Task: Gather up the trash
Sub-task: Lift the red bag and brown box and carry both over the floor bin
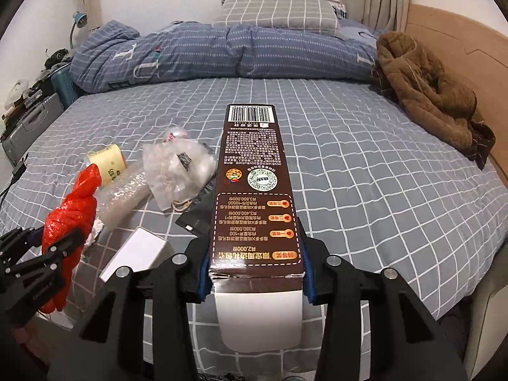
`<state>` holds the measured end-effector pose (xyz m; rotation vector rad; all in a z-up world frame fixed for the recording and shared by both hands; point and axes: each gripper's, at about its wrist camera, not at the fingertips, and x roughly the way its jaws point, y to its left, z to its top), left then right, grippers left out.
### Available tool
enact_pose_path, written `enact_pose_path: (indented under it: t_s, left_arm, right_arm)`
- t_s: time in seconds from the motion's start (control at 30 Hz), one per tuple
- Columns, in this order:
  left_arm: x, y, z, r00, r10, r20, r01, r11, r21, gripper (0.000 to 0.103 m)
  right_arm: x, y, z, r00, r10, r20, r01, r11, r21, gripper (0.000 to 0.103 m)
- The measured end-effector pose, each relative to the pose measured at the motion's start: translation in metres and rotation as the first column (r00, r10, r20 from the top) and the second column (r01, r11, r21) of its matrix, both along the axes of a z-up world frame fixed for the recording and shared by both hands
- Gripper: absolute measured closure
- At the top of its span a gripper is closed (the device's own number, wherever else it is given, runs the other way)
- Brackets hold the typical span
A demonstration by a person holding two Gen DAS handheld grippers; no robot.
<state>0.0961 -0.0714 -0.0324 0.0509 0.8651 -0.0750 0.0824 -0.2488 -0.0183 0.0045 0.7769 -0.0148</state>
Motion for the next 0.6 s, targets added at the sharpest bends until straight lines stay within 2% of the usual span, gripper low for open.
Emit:
enact_pose_path:
  t_s: [0.6]
  left_arm:
    - [-0.046, 0.031, 0.027, 0.998, 0.032, 0.046, -0.030, 0.999, -0.035, 0.058]
  right_arm:
    - [-0.047, 0.028, 0.022, 0.998, 0.035, 0.060, -0.034, 0.999, -0.014, 0.062]
